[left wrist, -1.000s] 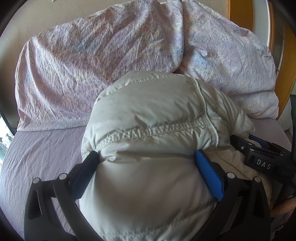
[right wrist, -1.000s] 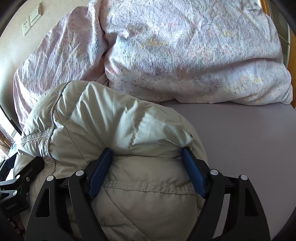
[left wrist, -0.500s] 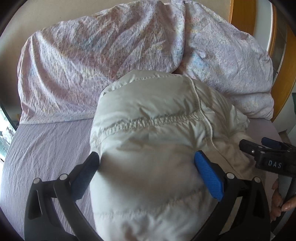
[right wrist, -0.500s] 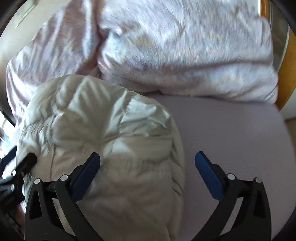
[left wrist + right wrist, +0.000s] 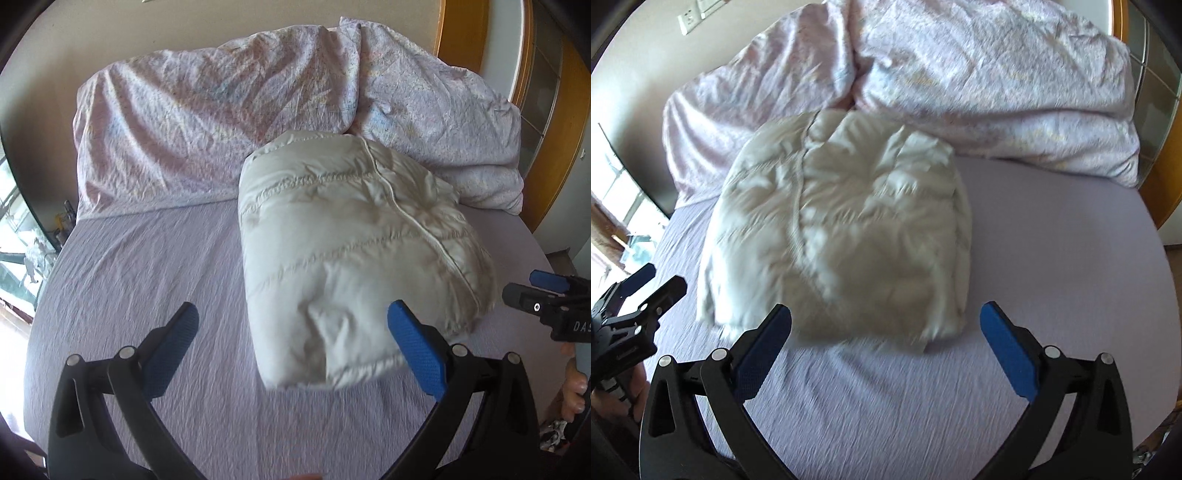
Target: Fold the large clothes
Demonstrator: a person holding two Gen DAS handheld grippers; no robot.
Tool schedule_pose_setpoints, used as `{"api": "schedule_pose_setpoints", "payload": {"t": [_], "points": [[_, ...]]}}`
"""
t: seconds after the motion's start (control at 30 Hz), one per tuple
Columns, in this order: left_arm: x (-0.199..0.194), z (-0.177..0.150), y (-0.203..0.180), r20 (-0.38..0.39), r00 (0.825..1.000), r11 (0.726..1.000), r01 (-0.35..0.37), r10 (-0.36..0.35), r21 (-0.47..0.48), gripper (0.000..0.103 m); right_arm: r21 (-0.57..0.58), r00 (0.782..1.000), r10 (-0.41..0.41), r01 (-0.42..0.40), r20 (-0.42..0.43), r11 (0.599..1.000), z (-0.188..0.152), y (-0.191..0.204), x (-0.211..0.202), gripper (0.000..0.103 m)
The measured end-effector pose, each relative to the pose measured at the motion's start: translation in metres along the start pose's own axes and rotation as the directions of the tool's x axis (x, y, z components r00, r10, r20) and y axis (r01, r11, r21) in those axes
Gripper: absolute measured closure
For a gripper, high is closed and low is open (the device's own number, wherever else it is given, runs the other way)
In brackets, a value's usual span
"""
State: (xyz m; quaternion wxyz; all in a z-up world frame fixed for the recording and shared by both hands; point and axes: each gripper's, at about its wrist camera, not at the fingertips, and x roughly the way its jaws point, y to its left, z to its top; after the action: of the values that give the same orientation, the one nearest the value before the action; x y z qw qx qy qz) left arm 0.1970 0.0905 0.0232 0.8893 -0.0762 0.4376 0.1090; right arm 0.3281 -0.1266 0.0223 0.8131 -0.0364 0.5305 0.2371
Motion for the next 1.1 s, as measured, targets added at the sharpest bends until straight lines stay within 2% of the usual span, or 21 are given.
{"api": "schedule_pose_setpoints", "payload": {"t": [0.23, 0.5, 1.1], "points": [[-0.02, -0.023, -0.004, -0.032, 0.999, 1.0, 0.014, -0.014, -0.007, 0.002, -0.028, 0.999, 0.015, -0.016, -0.032, 0.999, -0.038, 0.016, -0.014, 0.001], [-0.037, -0.047, -0.016, -0.058, 0.997, 0.999, 0.054, -0.054, 0.001, 0.002, -0.015, 0.998, 0.038, -0.039, -0.047, 0.999, -0.063, 0.018, -0.025, 0.001], [-0.045, -0.062, -0.019, -0.066, 0.993, 0.995, 0.101, -0.102, -0.016, 0.002, 0.017, 0.998, 0.064, -0.063, -0.023, 0.998, -0.077, 0.022, -0.033, 0.001]]}}
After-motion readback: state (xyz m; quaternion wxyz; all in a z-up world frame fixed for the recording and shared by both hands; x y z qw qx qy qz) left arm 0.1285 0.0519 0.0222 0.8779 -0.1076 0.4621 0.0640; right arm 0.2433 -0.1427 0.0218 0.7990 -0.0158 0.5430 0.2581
